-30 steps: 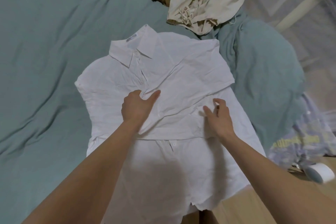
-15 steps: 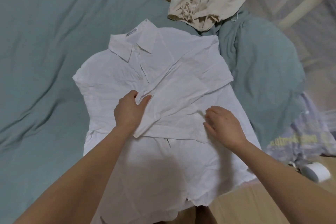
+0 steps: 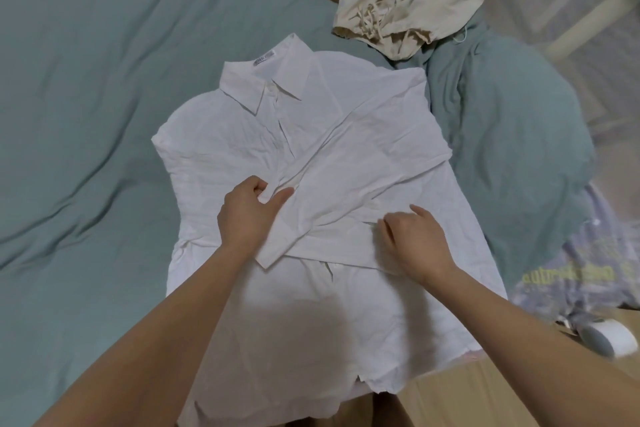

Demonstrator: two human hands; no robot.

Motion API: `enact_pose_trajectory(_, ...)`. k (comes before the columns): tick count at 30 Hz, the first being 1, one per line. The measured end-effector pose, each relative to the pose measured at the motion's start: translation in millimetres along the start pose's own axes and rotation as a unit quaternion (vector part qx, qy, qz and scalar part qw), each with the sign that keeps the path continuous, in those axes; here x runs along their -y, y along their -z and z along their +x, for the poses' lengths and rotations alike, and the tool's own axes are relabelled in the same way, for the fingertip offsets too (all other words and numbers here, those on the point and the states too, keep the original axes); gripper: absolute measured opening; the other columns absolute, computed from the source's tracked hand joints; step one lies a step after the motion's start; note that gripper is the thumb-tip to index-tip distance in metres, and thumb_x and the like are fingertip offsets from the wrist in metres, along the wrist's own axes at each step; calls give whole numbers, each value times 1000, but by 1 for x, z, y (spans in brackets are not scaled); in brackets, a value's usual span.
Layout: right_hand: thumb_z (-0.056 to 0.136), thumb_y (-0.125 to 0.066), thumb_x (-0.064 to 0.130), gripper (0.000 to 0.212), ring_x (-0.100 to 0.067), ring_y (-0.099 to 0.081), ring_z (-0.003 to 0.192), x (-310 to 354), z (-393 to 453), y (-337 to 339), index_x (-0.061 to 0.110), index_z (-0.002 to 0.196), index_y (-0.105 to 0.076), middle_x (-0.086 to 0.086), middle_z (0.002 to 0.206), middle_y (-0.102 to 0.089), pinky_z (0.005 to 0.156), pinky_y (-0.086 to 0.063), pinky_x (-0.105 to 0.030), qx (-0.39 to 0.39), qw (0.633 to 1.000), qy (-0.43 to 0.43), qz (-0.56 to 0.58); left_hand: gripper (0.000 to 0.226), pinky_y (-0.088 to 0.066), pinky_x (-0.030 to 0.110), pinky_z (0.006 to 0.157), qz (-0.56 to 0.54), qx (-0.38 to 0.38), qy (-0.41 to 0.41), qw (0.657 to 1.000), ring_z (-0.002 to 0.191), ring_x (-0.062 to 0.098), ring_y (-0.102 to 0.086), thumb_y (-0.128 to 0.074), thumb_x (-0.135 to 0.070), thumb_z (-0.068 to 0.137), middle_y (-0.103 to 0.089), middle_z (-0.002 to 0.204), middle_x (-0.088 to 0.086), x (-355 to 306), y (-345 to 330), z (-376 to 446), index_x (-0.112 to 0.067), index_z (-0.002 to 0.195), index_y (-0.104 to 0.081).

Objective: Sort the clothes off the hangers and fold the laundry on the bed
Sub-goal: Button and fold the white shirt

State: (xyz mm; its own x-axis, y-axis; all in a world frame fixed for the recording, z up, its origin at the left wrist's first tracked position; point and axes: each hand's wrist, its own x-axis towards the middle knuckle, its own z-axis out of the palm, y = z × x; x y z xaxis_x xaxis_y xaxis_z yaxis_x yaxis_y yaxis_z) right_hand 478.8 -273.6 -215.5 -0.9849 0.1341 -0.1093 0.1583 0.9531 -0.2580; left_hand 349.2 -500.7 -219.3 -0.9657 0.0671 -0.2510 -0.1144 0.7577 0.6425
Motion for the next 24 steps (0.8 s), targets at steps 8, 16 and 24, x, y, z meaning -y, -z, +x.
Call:
enact_pose_trajectory(8, 95, -44, 5, 44, -34, -33, 139, 56, 96, 14, 6, 139, -45, -16, 151, -35, 106, -35, -45, 3, 993, 111, 40, 48, -29, 29, 58, -135, 21, 12, 991, 50, 7, -33, -59, -45, 92, -37, 45, -12, 14, 19, -9, -15, 56, -46)
enact_pose_trajectory(16, 104, -31, 28, 55, -22, -6, 148, 65, 98, -14, 16, 153, -12, -7, 161, -3, 119, -13, -34, 131, 983, 120, 43, 46, -27, 29, 55, -56, -39, 71, 995, 54, 10, -39, -54, -39, 95, -44, 47, -13, 44, 30, -21, -23, 54, -41)
enact_pose_trajectory(24, 96, -29, 29, 44, -37, -54, 116, 59, 108, -15, 3, 124, -51, -20, 126, -57, 99, -40, -44, 22, 991, 131, 34, 36, -42, 38, 87, 105, -23, -103, 989, 102, 26, -55, -52, -30, 97, -59, 114, 5, 40, 7, -23, -17, 131, -53)
